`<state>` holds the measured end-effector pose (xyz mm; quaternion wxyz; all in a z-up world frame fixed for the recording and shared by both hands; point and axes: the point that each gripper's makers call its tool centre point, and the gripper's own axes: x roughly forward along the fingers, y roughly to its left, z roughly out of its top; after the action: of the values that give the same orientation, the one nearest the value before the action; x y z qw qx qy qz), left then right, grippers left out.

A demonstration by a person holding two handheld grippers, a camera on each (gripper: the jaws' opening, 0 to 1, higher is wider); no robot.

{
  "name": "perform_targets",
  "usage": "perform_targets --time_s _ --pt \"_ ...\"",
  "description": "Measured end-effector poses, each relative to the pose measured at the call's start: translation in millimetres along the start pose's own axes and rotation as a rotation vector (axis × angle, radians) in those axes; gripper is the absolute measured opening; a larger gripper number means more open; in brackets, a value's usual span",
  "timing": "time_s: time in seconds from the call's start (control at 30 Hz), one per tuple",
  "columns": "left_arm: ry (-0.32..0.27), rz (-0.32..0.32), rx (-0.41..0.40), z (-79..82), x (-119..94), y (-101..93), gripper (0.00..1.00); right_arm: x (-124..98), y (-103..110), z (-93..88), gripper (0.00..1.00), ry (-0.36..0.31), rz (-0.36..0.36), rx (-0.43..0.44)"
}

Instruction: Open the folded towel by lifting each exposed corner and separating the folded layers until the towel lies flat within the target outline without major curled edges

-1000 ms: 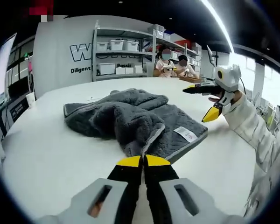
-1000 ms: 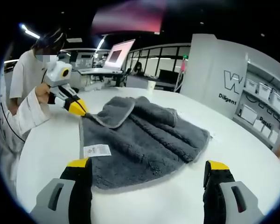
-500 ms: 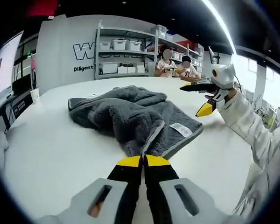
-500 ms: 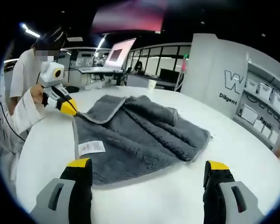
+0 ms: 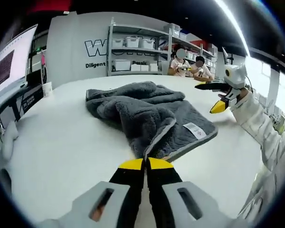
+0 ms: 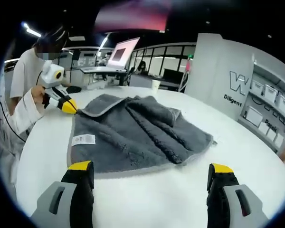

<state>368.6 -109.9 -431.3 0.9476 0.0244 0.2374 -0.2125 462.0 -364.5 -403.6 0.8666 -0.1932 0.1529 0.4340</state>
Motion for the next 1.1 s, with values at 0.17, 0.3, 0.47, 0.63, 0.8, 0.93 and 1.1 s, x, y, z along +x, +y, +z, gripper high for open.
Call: perform_targets --time_s 0.17,0.3,0.47,0.63,0.8,0.93,1.1 --pt "0.017 0.05 -0.004 -4.8 -7 15.0 0.01 1 1 -1.5 0.99 0.008 0.001 -0.005" --pt "0.029 0.1 -0.004 -8.3 -13 26.1 0.01 1 1 -1.9 0.99 0.011 0.004 -0.009" --pt "0.033 0.14 -0.007 -10.8 -21 36.8 0.01 1 1 -2.6 0.99 0.014 0.001 -0.009" --pt "0.036 0.176 -0.021 -15.1 -29 48.3 0.01 0 1 -3.0 0.99 0.016 -0.001 -0.009" --pt "0.047 0.22 -0.022 -19.0 -37 58.2 0.01 0 1 -3.0 0.99 0.017 0.0 -0.013" --pt "0.051 0.24 -0.025 -21.4 -42 63.9 0.01 1 2 -3.7 0.99 0.021 0.001 -0.014" --pt "0.059 0.249 -0.026 -24.0 -45 66.1 0.01 1 2 -3.4 0.99 0.02 0.001 -0.015"
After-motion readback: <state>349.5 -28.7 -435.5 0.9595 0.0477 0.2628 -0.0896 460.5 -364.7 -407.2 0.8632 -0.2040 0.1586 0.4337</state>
